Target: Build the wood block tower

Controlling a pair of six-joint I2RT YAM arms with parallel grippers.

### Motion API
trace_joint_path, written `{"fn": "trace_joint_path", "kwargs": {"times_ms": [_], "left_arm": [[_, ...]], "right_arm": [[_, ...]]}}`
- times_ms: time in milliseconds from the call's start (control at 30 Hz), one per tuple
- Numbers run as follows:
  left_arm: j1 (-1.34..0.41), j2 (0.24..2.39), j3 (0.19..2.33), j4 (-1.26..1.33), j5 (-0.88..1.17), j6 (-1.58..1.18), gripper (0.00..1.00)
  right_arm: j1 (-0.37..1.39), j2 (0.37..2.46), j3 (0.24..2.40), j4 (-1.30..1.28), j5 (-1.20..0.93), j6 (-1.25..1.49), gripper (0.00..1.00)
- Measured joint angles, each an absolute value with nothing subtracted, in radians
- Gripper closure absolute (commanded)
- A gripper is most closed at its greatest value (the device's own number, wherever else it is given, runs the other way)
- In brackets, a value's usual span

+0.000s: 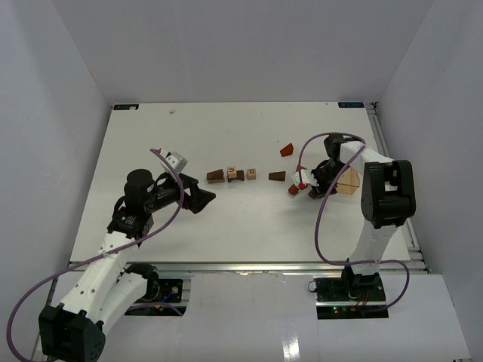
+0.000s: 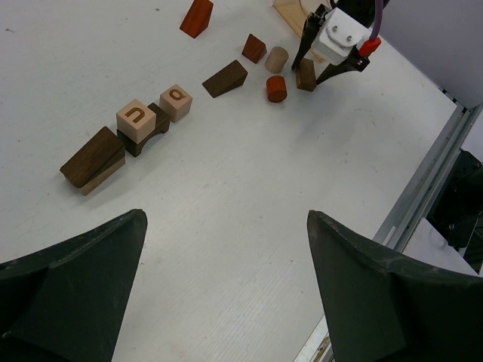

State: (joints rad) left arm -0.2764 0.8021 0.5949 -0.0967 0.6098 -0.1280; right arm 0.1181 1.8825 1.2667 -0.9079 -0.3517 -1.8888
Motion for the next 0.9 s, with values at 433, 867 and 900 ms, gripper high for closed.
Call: {"fn": "trace_joint_path", "kwargs": {"times_ms": [433, 867, 900], "left_arm": [[-0.276, 0.802, 0.595, -0.097, 0.61, -0.128, 0.02], [-0.276, 0.782, 0.595, -0.096, 0.61, -0.128, 0.02], [-0.276, 0.78, 0.595, -0.096, 0.61, -0.128, 0.02]], "right_arm": [[0.118, 1.88, 1.271, -0.933, -0.349, -1.887, 0.75], [0.325, 1.666, 1.336, -0.922, -0.471, -1.422, 0.85], [0.362, 1.668, 1.352, -0.906, -0.472, -1.369, 0.85]]}}
